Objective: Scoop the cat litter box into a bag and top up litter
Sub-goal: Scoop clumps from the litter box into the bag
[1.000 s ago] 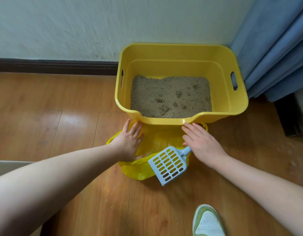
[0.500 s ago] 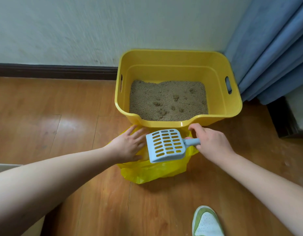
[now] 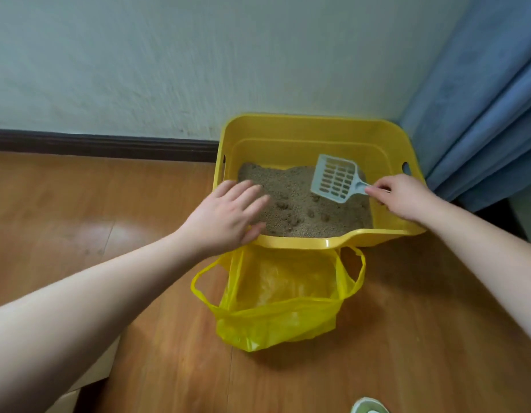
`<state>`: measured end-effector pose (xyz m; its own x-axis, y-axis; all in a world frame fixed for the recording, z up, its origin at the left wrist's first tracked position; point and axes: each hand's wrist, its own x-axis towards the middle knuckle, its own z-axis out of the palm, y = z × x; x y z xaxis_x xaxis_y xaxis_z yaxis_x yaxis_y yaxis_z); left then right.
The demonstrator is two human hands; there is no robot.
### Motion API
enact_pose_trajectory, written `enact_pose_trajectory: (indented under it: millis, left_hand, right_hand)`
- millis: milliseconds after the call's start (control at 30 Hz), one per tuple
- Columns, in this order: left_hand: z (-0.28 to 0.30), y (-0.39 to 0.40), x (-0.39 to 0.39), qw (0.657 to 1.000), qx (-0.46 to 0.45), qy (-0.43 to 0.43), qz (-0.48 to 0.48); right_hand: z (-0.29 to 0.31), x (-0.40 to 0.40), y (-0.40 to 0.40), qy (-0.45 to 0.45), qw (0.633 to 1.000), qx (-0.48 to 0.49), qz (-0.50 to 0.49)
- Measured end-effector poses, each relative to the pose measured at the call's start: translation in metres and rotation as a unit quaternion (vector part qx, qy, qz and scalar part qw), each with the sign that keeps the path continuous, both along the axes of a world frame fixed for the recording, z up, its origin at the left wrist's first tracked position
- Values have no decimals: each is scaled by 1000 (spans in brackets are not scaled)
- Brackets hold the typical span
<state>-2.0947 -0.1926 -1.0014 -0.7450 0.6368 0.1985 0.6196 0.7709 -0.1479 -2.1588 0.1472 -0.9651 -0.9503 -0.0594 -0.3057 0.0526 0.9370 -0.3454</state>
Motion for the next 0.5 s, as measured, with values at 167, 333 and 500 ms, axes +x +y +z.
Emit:
enact_pose_trajectory:
  millis: [167,333,500]
  left_hand:
    - [-12,-7,-21,955,-38,-216,200]
    - [-11,-1,-33,947,-36,-237,214]
    - [-20,2,-38,966,10,-179,184]
  right_hand:
    - [-15,-19,21,-37,991,130,6]
    - [-22,-23,22,-128,972,196,27]
    - [-45,-31,23,-198,976,40,-81]
